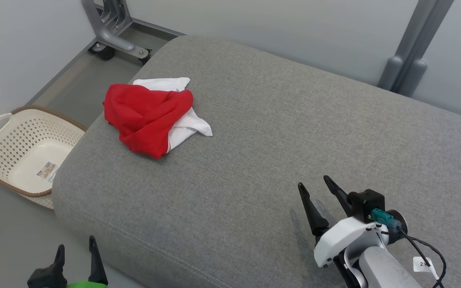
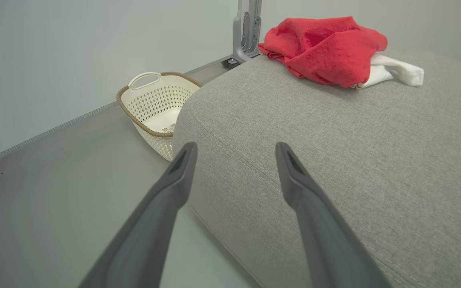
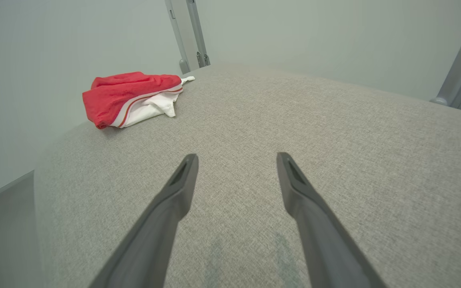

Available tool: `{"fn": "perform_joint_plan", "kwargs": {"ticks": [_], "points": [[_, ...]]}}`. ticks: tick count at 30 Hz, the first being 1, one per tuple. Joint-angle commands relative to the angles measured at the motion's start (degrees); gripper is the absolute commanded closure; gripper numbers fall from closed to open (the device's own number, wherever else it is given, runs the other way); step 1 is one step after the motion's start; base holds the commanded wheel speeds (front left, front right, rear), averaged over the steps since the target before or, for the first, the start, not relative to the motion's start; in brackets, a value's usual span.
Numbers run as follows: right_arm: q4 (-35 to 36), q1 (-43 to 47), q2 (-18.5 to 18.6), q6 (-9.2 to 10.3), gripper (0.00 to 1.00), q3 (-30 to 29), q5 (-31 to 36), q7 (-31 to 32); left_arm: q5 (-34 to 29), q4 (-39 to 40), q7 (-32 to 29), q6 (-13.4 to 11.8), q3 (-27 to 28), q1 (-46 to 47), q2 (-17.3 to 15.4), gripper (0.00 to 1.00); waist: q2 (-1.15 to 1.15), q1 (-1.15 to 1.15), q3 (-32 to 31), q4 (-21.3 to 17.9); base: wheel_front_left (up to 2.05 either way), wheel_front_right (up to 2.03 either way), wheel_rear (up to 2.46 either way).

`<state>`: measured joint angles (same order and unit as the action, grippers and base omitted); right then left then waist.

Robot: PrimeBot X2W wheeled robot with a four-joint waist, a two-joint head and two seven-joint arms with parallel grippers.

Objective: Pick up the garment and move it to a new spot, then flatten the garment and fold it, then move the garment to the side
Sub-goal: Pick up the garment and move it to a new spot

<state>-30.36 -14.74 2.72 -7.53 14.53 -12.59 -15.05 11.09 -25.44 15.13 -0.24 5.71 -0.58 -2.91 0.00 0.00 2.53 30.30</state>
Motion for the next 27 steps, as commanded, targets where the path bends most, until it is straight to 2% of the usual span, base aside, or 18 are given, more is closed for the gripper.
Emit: {"fn": "perform_joint_plan", "kwargs": {"ticks": [1, 5, 11, 17, 22, 27], "points": [[-0.35, -0.45, 0.35, 0.09, 0.00, 0.15, -0.18, -0.17, 0.56, 0.35, 0.00, -0.36, 0.11, -0.73, -0.04, 0.00, 0.00, 0.00, 0.97, 0.92, 0.00, 0.00, 0.00], [-0.65, -0.31, 0.36, 0.09, 0.00, -0.49, 0.02, -0.17, 1.04, -0.20, 0.00, -0.80, -0.65, -0.82, -0.04, 0.00, 0.00, 0.00, 0.62, 0.59, 0.00, 0.00, 0.00], [0.01, 2.74, 0.33, 0.09, 0.00, -4.10, 1.51, -0.17, 0.38, -3.75, 0.01, 2.62, -1.11, 3.32, -0.07, 0.00, 0.00, 0.00, 0.05, -0.37, 0.00, 0.00, 0.00], [0.67, 2.47, 0.69, 0.09, 0.00, -5.76, 3.96, -0.17, 0.13, -8.93, 0.01, 5.39, 1.17, 10.81, -1.91, 0.00, 0.00, 0.00, 3.02, -4.91, 0.00, 0.00, 0.00], [1.76, 0.80, 1.92, 0.09, 0.00, -6.38, 5.20, -0.17, 2.50, -13.40, 0.00, 7.27, 2.51, 18.81, -4.16, 0.00, 0.00, 0.00, 6.67, -8.55, 0.00, 0.00, 0.00], [3.70, -0.92, 3.35, 0.09, 0.00, -6.99, 5.71, -0.17, 4.43, -17.56, 0.00, 7.74, 0.61, 26.49, -7.83, 0.00, 0.00, 0.00, 10.28, -12.02, 0.00, 0.00, 0.00]]}}
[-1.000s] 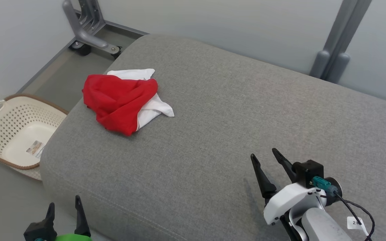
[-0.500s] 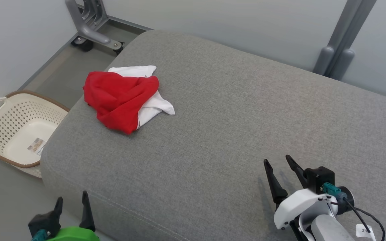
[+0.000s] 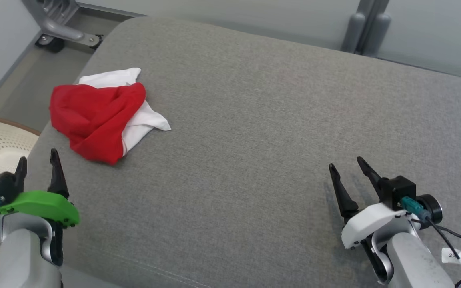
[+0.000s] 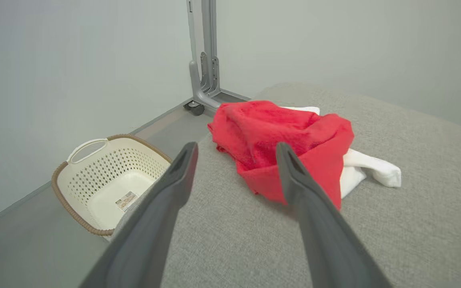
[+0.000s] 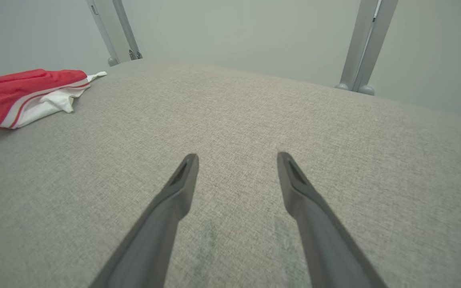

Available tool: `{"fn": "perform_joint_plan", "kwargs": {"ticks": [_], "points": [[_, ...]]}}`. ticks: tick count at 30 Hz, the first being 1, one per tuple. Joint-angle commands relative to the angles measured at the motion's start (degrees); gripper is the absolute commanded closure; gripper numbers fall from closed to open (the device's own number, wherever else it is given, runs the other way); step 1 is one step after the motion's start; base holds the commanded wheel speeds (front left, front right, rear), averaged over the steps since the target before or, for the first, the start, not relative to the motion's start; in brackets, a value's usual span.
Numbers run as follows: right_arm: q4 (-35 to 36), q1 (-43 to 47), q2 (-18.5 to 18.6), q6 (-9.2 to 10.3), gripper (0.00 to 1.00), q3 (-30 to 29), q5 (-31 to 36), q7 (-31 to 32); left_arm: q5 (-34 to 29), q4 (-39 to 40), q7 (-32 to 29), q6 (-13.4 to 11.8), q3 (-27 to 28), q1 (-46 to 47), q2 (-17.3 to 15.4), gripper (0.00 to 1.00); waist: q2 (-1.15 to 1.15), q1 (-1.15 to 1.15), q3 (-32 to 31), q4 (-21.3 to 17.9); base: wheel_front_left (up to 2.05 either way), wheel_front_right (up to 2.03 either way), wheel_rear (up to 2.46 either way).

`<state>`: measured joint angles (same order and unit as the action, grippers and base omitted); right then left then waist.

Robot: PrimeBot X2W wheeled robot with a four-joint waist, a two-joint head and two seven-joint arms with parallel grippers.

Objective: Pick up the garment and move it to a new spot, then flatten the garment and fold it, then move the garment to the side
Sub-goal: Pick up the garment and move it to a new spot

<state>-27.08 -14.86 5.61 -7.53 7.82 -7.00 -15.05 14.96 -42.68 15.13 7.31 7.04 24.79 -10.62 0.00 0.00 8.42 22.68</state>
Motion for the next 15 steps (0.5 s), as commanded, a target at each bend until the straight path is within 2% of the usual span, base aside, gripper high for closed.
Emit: {"fn": "perform_joint_plan", "kwargs": {"ticks": [1, 3, 8, 15], "points": [[0.85, -1.24, 0.64, 0.09, 0.00, -0.21, 0.19, -0.17, 1.07, -1.22, 0.00, 0.22, -1.77, 2.25, -1.06, 0.00, 0.00, 0.00, 5.11, -5.20, 0.00, 0.00, 0.00], [1.26, -1.49, 0.92, 0.09, 0.00, -0.45, 0.26, -0.17, 2.10, -1.88, 0.00, 0.22, -2.99, 3.41, -1.58, 0.00, 0.00, 0.00, 5.70, -5.81, 0.00, 0.00, 0.00], [3.27, -2.99, 1.65, 0.09, 0.00, -0.62, 0.71, -0.17, 6.35, -5.59, 0.00, 0.20, -7.36, 7.14, -5.51, 0.00, 0.00, 0.00, 8.77, -9.25, 0.00, 0.00, 0.00], [5.41, -3.67, 2.93, 0.09, 0.00, -1.87, 1.08, -0.17, 12.85, -11.49, 0.01, 0.21, -10.98, 9.97, -7.85, 0.00, 0.00, 0.00, 12.05, -12.41, 0.00, 0.00, 0.00]]}}
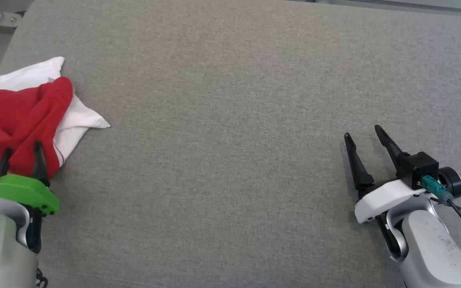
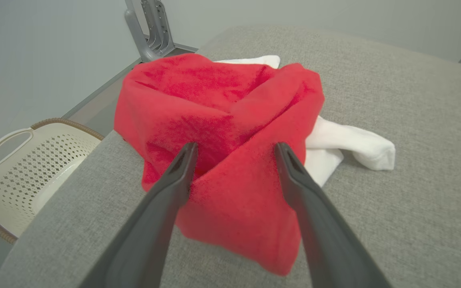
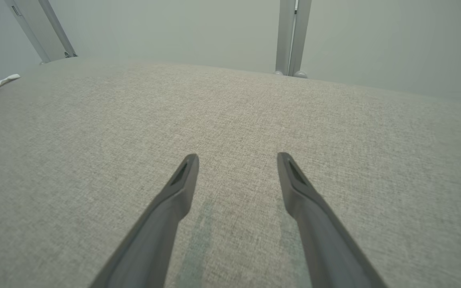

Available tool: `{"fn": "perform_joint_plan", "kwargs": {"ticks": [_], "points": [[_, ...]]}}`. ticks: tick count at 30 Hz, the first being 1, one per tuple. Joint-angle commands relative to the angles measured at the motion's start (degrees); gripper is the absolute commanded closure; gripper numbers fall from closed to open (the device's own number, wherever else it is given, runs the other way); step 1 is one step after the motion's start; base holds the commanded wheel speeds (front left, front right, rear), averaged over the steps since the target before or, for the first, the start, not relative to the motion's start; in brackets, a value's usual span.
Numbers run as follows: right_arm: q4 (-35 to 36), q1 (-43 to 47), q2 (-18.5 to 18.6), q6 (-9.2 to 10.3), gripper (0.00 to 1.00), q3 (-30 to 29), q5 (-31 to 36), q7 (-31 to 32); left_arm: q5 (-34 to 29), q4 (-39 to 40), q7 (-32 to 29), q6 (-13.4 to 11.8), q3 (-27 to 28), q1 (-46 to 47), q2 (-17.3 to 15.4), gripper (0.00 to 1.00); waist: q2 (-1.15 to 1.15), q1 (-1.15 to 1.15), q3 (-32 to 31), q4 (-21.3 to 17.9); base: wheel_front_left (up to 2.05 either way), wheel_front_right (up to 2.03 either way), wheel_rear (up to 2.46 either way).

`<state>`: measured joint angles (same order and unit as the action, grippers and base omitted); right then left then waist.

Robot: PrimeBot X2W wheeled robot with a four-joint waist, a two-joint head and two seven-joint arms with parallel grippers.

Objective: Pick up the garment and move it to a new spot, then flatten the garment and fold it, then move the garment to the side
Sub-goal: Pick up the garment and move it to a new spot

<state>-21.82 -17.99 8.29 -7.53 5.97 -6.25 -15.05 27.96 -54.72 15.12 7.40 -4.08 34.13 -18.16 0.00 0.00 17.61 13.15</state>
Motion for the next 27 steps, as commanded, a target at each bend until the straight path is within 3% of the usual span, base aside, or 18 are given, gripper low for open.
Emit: {"fn": "perform_joint_plan", "kwargs": {"ticks": [1, 7, 8, 9, 12, 17, 27], "points": [[0.39, -0.64, 0.33, 0.09, 0.00, -0.30, 0.24, -0.17, 0.06, -0.76, 0.01, 0.13, -0.09, 0.94, -0.75, 0.00, 0.00, 0.00, 3.26, -3.27, 0.00, 0.00, 0.00], [1.24, -1.06, 0.77, 0.09, 0.00, -1.04, 0.18, -0.17, 1.86, -9.07, -0.41, -0.21, 0.27, 3.62, -1.10, 0.00, 0.00, 0.00, 4.93, -4.92, 0.00, 0.00, 0.00], [1.28, -1.09, 0.75, 0.09, 0.00, -1.11, 0.11, -0.17, 1.89, -9.77, -0.35, -0.15, 0.05, 4.03, -0.95, 0.21, 0.00, 0.00, 4.99, -5.09, 0.00, 0.00, 0.00], [1.25, -1.01, 0.69, 0.09, 0.00, -1.10, 0.04, -0.17, 1.55, -10.06, -0.24, -0.10, -0.24, 4.26, -0.89, 1.00, 0.00, 0.00, 4.88, -5.24, 0.00, 0.00, 0.00], [0.95, -0.31, -0.12, 0.09, 0.00, -1.08, 0.05, -0.17, 1.29, -10.21, -0.21, 0.07, -0.80, 4.03, -0.16, 1.00, 0.00, 0.00, 4.13, -5.71, 0.00, 0.00, 0.00], [0.52, 0.09, -1.40, 0.09, 0.00, -0.87, -0.62, -0.17, -1.53, -2.28, -0.03, 0.12, -1.18, 2.80, 0.18, 1.00, 0.00, 0.00, 2.42, -5.88, 0.00, 0.00, 0.00], [-1.12, -0.03, -3.63, 0.09, 0.00, 0.45, -2.51, -0.17, -2.27, 15.74, 0.00, 0.14, -10.07, -0.83, 6.43, 1.00, 0.00, 0.00, -1.60, -8.77, 0.00, 0.00, 0.00]]}}
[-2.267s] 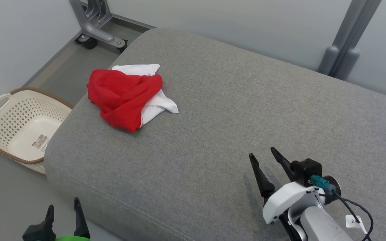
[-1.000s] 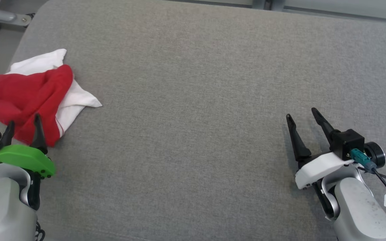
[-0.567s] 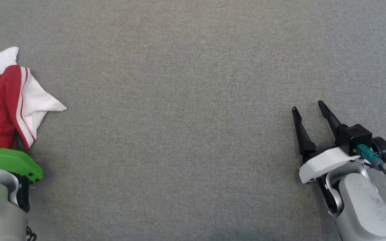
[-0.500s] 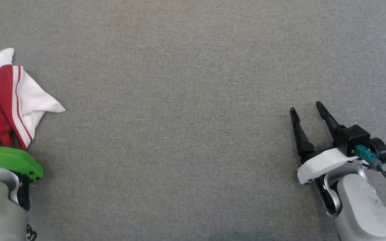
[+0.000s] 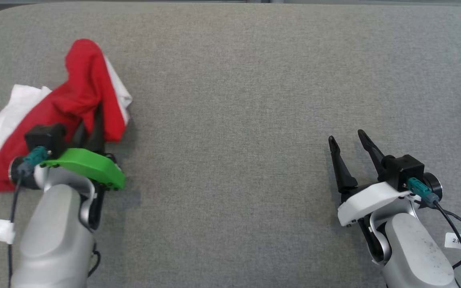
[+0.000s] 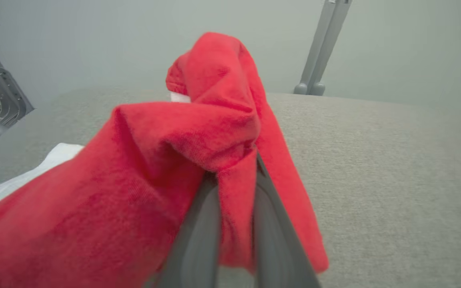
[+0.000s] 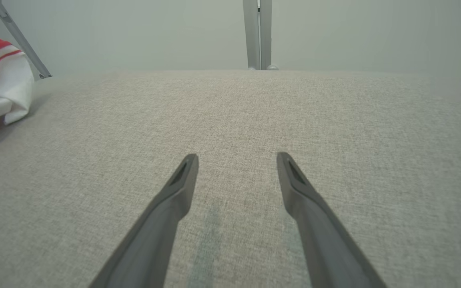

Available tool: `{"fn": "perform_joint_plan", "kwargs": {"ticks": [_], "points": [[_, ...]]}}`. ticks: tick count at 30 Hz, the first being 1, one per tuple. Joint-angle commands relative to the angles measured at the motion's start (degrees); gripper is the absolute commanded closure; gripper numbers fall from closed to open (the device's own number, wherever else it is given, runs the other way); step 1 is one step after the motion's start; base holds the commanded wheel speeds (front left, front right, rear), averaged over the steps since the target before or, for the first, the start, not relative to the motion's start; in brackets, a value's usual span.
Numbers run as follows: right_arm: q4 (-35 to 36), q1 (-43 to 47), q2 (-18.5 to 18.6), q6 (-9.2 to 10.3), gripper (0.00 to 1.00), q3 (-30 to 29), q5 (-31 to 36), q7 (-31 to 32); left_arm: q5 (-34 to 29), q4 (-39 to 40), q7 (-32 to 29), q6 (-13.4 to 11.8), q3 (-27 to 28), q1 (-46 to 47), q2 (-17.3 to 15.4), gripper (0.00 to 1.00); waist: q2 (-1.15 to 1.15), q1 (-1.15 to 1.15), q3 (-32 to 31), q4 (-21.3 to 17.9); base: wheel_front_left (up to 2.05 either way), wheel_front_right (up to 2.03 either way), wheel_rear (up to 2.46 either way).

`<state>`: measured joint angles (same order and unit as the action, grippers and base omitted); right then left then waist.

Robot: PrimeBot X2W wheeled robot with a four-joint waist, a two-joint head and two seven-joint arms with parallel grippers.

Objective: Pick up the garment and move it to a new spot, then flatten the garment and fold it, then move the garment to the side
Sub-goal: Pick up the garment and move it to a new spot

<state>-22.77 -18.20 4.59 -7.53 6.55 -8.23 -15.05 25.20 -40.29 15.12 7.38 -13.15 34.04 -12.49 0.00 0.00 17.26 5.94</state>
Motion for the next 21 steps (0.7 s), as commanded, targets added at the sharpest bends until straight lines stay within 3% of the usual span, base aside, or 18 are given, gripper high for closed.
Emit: {"fn": "perform_joint_plan", "kwargs": {"ticks": [1, 3, 14, 21], "points": [[-0.20, 0.37, -0.14, 0.09, 0.00, -0.15, -0.64, -0.17, 0.71, 2.52, 0.00, 0.16, -2.42, -1.07, 1.55, 1.00, 0.00, 0.00, -1.56, -2.12, 0.00, 0.00, 0.00], [-0.24, 0.51, -0.32, 0.09, 0.00, -0.08, -0.73, -0.17, 1.00, 3.67, 0.00, 0.16, -4.00, -1.31, 2.17, 1.00, 0.00, 0.00, -1.81, -2.78, 0.00, 0.00, 0.00], [-0.53, 1.20, -1.33, 0.09, 0.00, -0.03, -1.61, -0.17, 5.73, 13.61, 0.01, 0.16, -25.52, 2.06, 7.78, 1.00, 0.00, 0.00, -2.98, -12.32, 0.00, 0.00, 0.00], [-0.45, 1.86, -1.60, 0.09, 0.00, -0.32, -2.31, -0.17, 5.84, 13.86, 0.01, 0.16, -28.93, 1.63, 8.48, 1.00, 0.00, 0.00, -3.05, -17.66, 0.00, 0.00, 0.00]]}}
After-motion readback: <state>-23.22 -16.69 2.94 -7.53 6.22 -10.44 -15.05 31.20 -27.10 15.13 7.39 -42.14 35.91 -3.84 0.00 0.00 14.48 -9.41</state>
